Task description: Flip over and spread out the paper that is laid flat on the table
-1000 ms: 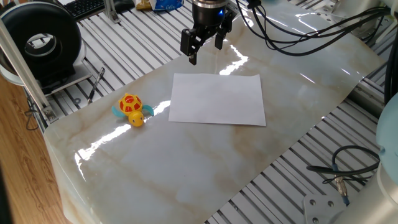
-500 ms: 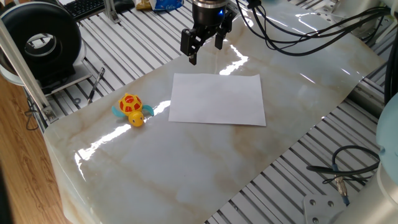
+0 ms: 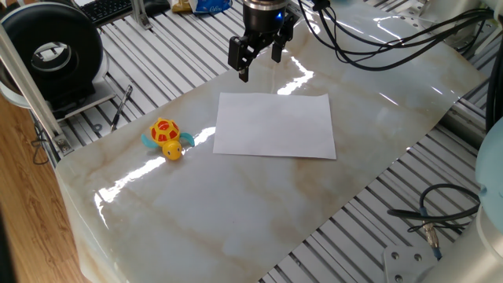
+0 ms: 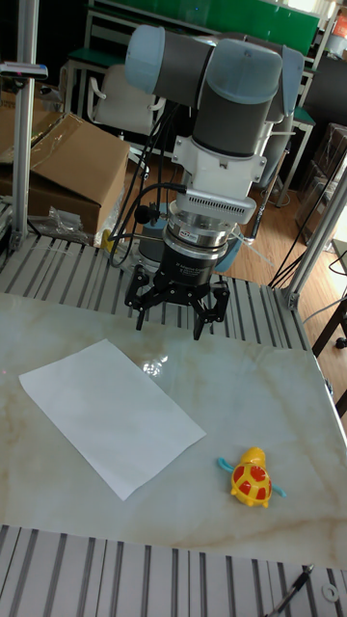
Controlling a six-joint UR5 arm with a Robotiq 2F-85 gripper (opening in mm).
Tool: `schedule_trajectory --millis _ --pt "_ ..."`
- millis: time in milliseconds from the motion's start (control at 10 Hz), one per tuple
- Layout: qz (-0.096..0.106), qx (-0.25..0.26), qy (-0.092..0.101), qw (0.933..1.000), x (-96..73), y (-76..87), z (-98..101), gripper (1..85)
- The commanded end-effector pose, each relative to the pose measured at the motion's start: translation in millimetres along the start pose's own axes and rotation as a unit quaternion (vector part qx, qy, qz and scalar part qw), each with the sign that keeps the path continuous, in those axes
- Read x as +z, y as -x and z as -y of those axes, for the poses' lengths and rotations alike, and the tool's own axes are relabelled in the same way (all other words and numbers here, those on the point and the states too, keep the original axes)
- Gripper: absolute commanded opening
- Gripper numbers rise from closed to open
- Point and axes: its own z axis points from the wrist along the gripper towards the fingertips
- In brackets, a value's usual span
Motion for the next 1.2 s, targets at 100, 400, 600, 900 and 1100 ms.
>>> schedule_trajectory --millis 100,400,600,900,1100 --pt "0.071 -0.084 -0.011 0.9938 -2.7 37.2 0.5 24.7" --pt "0.059 -0.063 -0.006 0.9963 -1.8 30.6 -1.2 25.3" --pt "0.040 -0.061 0.004 0.9973 0.5 19.2 -2.2 25.3" --pt "0.015 -0.083 -0.018 0.9962 26.9 -6.5 52.9 31.7" --pt "0.013 -0.098 -0.004 0.9951 33.3 -14.9 53.9 40.7"
